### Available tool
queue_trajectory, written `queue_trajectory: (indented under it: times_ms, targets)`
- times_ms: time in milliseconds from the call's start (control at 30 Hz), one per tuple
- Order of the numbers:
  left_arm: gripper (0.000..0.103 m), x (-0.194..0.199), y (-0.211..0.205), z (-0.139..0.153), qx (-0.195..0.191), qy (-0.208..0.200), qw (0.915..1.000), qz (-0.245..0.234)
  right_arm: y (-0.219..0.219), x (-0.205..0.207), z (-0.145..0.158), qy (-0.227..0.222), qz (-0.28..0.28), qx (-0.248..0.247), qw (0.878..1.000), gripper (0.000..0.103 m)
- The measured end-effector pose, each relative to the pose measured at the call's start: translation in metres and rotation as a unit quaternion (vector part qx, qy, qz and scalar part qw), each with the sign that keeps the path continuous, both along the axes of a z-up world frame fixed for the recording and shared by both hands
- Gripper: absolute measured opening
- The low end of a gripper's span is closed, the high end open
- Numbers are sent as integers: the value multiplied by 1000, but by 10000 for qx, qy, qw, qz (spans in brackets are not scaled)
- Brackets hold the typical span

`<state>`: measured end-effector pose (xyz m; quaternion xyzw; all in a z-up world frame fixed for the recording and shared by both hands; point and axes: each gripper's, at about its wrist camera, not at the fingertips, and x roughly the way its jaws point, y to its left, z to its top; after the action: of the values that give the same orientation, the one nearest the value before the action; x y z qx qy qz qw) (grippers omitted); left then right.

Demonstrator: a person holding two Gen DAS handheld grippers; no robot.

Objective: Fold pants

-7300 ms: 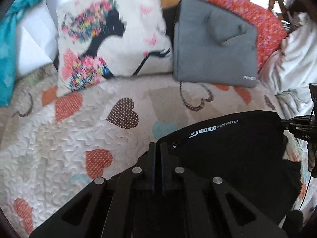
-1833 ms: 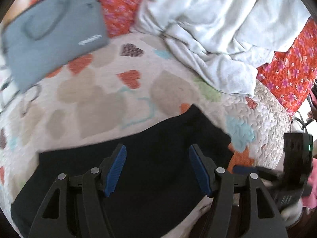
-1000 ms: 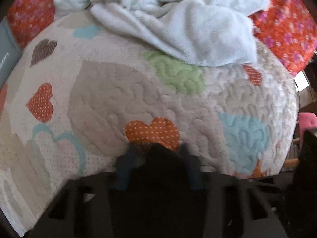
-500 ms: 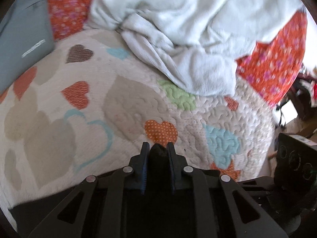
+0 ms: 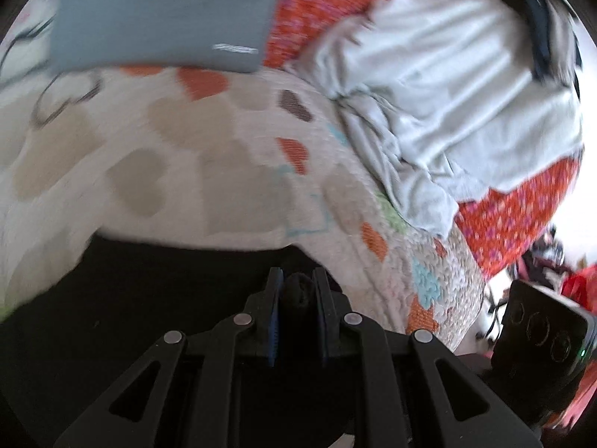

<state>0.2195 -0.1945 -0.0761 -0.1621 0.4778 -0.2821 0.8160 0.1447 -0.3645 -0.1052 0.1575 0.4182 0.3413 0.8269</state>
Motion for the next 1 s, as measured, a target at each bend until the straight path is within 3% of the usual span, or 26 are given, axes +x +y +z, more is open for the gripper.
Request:
queue_trajectory:
  times_ms: [233, 300, 367, 467, 533, 700, 833, 1000]
  targets:
    - [20, -15, 68, -29, -400, 279, 9953, 833, 61, 6, -24, 82, 561, -569, 9968, 22]
    - [22, -26, 91, -29, -679, 219, 9910, 1133, 73, 7, -33, 86, 669, -634, 9957, 35]
    - [28, -38, 113, -25, -917, 104, 9856, 1415, 81, 5, -37, 93, 792, -529, 9954, 60]
    - [37, -60, 144, -21, -1216, -57, 9750, 1857, 92, -1, -35, -45, 888, -525, 9947, 76]
    - [37, -71, 163, -22, -1387, -109, 9682, 2080, 95, -5, -32, -51, 933, -512, 9943, 77]
    - [37, -84, 175, -27, -1439, -44, 9627, 2292, 92, -18, -13, -26, 1161, -296, 9928, 78]
    - [38, -97, 162, -19, -1321, -149, 9658, 2226, 53, -23, 12, 25, 933, 203, 9954, 77]
    - [38, -122, 131, -6, -1074, -333, 9756, 1887, 30, 14, 25, 422, 187, 332, 9984, 67]
